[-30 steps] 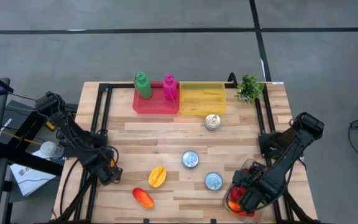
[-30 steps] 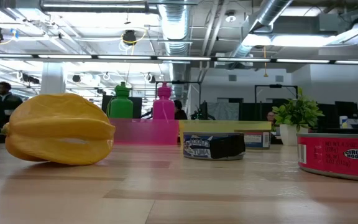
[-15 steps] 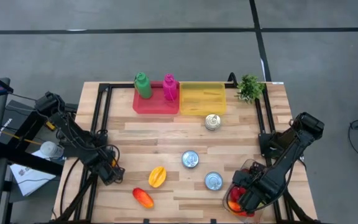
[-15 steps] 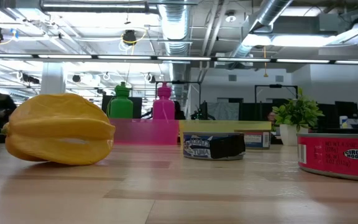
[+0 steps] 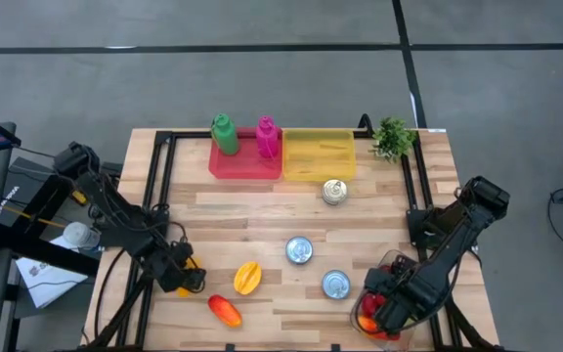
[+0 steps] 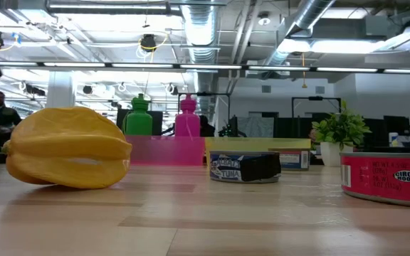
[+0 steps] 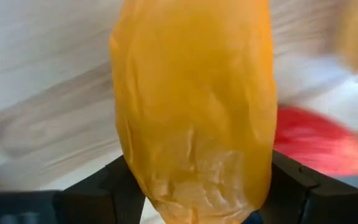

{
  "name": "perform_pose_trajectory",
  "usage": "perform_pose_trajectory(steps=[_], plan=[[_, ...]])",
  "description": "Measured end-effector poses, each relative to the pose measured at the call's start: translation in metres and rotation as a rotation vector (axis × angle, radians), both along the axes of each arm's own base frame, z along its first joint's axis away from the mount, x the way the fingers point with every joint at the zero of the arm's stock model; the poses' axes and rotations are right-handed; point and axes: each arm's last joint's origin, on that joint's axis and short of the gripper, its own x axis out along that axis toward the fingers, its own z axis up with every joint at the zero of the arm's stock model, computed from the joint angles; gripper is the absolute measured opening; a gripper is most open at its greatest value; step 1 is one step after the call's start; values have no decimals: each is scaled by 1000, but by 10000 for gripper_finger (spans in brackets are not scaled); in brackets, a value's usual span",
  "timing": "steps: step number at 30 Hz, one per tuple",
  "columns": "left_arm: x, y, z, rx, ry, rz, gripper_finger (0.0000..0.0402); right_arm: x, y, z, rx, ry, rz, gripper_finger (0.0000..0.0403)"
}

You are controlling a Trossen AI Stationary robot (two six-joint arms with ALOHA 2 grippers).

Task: Pick & Place Food Item
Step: Put the left mango into the transparent bin

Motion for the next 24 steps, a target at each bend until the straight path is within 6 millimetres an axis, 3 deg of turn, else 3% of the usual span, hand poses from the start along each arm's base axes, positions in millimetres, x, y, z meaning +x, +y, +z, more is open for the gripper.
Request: perform_pose_trajectory(steps=[5,14,18,24], plan=[[1,11,22,-9,-185,61,233,3,-2,0,3,-4,-5,376],[2,30,72,-21,-673,127,234,18,-5,6,96,-91,47,376],[7,36,92,-19,-876,124,238,24,-11,30,172,-178,86,376],[18,41,118,-36,-1140,129,236,27,-30,92,261,-506,123,376]])
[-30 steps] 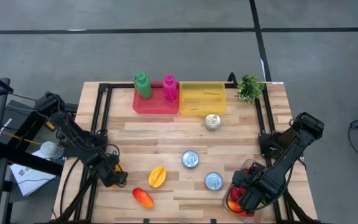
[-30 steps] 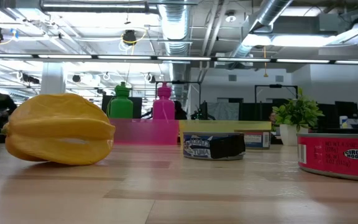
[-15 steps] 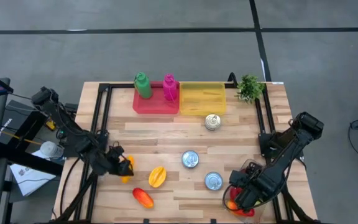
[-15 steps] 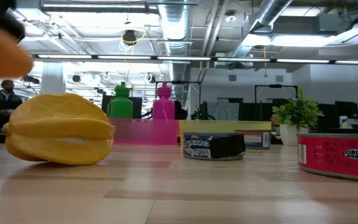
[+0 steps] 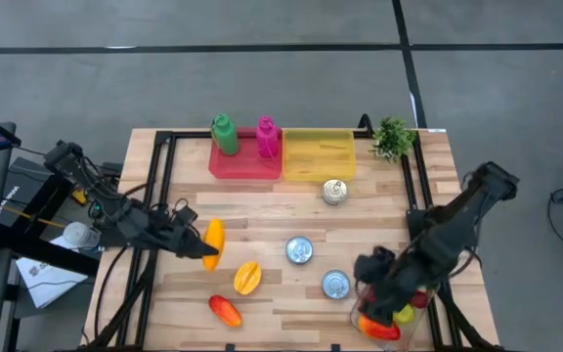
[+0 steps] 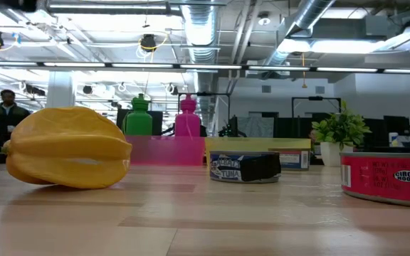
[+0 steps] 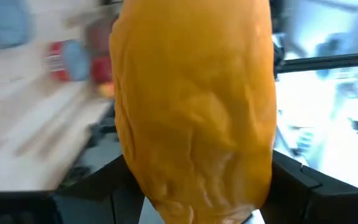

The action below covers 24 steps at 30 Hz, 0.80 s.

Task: Pick & Place Food Item
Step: Put the left mango into the transparent bin

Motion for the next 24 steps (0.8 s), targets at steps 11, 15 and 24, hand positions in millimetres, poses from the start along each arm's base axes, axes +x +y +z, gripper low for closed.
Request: perform_pose_trajectory(steps=[11,15,24], plan=[[23,16,40,-74,-424,65,236,-8,-53,112,-266,-912,-148,376],[39,20,51,-28,-453,17,236,1,-69,125,-407,-1014,-206,376],[84,26,78,72,-502,-251,236,38,-80,110,-596,-961,-173,376]])
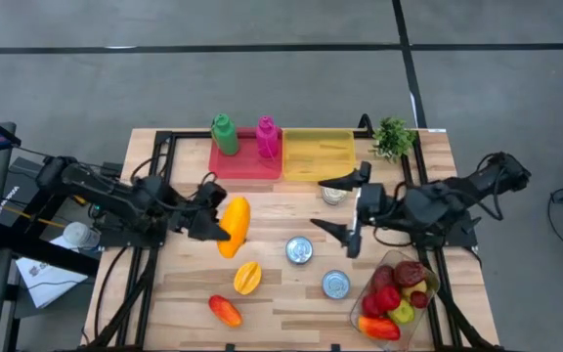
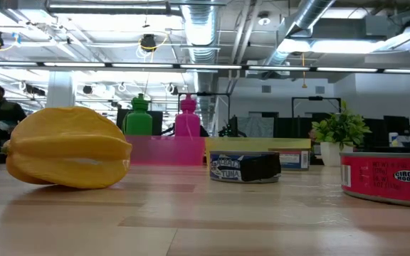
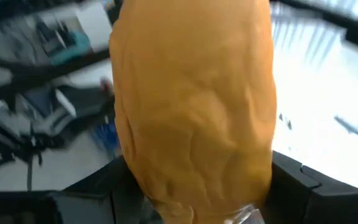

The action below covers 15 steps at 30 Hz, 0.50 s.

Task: Pick & Place Food Item
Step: Put the left mango into the transparent bin

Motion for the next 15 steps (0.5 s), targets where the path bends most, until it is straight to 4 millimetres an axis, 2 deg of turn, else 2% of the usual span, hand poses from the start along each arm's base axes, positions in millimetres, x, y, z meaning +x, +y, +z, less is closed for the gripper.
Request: perform_pose_trajectory(steps=[2,7,15], plan=[[9,1,3,38,-5,-64,236,6,-1,-1,9,-8,4,376],[28,6,6,114,-7,-183,236,17,-6,-3,103,-24,150,376],[45,8,3,118,53,-321,236,36,-12,-6,192,-58,281,376]])
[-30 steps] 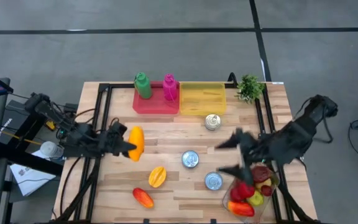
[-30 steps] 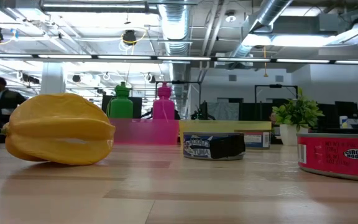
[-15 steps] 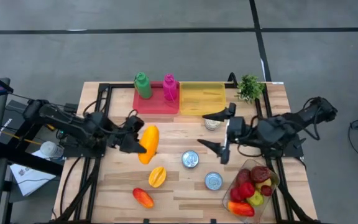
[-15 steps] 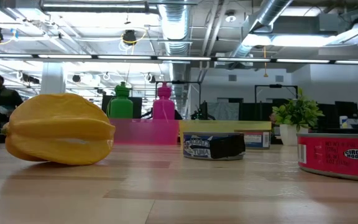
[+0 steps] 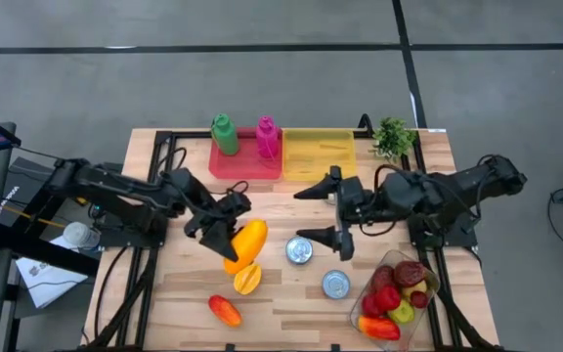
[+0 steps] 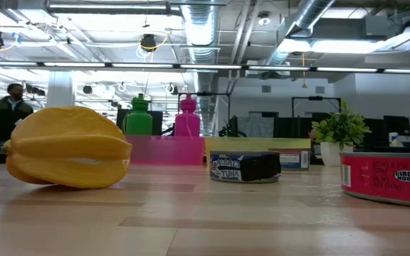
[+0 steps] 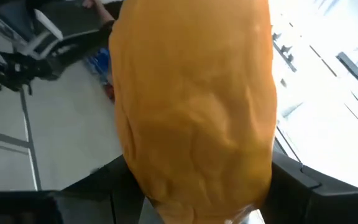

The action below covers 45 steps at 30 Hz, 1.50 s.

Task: Pick & Place Food Item
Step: Put the left mango into the transparent bin

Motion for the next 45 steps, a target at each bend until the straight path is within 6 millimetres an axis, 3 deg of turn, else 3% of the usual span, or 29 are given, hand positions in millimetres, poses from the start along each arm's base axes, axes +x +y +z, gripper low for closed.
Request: perform_pose_trajectory(steps=[11,21,28,31,37,45], plan=[[10,4,-10,12,35,0,236,36,4,-22,13,-3,75,376],[7,1,-10,10,74,-87,236,39,2,-22,21,-9,253,376],[7,0,-12,-15,149,-126,236,42,-9,-28,-60,45,241,376],[7,0,-11,-16,138,-127,236,39,-13,-28,-56,64,242,375],[3,4,0,-15,-16,-99,236,13,-16,1,68,-36,344,369],[4,18,14,110,-290,72,236,-14,-32,30,325,-128,311,359]])
